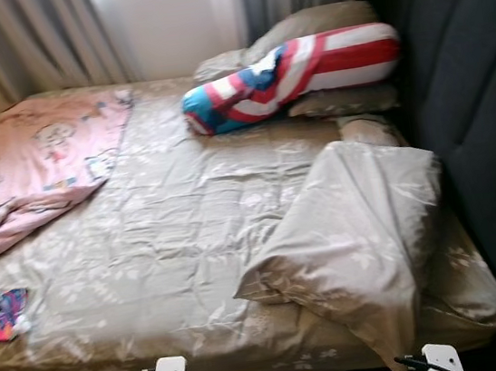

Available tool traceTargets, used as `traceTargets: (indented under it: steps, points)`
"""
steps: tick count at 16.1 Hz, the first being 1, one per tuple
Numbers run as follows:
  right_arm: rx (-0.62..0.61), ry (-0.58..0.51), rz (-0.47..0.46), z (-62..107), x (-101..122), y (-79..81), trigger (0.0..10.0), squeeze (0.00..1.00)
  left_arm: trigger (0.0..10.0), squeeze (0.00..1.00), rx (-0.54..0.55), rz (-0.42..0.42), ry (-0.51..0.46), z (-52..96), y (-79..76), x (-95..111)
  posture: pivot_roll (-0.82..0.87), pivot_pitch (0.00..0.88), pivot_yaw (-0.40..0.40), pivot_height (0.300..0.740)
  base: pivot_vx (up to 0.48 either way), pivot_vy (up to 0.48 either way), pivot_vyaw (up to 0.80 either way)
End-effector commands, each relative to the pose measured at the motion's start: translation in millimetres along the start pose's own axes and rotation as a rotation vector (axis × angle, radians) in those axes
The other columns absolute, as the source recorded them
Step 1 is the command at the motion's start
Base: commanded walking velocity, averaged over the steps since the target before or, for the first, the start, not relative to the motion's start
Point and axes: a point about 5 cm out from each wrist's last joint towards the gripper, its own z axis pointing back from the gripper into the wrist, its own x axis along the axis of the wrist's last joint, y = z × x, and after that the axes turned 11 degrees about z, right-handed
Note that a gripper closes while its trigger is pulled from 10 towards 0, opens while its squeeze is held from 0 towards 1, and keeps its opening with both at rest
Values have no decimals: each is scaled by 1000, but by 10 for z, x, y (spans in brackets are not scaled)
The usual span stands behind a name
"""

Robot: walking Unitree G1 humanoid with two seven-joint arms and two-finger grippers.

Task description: Clean up the room

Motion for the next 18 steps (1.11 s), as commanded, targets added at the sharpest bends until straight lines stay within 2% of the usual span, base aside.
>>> traceTargets:
  steps: [1, 6, 9, 10, 11, 12, 13, 15, 17, 18]
  points:
    - [-2, 8, -3, 2, -23, 11, 10000, 0, 10000, 0, -6, -3, -32, -15, 0, 91, -77, 20, -22, 740, 0, 0, 0]
    - [-7, 9, -8, 37, -79, -79, 10000, 0, 10000, 0, -9, -18, -37, -25, -19, 119, -81, 22, -21, 740, 0, 0, 0]
    - [-20, -15, -9, 38, -28, -131, 10000, 0, 10000, 0, -11, -1, -135, -31, -37, 264, -80, 24, -22, 740, 0, 0, 0]
    - [-34, -73, -9, 12, 109, -123, 10000, 0, 10000, 0, -21, 5, -235, -35, -66, 443, -77, 27, -25, 740, 0, 0, 0]
    - [-35, -96, -11, 3, 161, -113, 10000, 0, 10000, 0, -24, 3, -263, -36, -75, 500, -77, 27, -25, 740, 0, 0, 0]
    - [-36, -162, -11, -11, 284, -87, 10000, 0, 10000, 0, -34, 10, -343, -30, -95, 667, -84, 27, -23, 740, 0, 0, 0]
    - [-32, -194, -15, -14, 336, -76, 10000, 0, 10000, 0, -42, 10, -381, -25, -109, 748, -86, 27, -22, 740, 0, 0, 0]
    - [-2, -350, -20, -27, 660, -1, 10000, 0, 10000, 0, -103, -20, -533, 25, -194, 1072, -89, 27, -20, 740, 0, 0, 0]
    - [15, -490, -25, -33, 1026, 164, 10000, 0, 10000, 0, -134, -57, -622, 88, -218, 1192, -88, 24, -18, 740, 0, 0, 0]
    - [12, -519, -32, -29, 1112, 191, 10000, 0, 10000, 0, -141, -66, -637, 103, -220, 1205, -88, 24, -18, 740, 0, 0, 0]
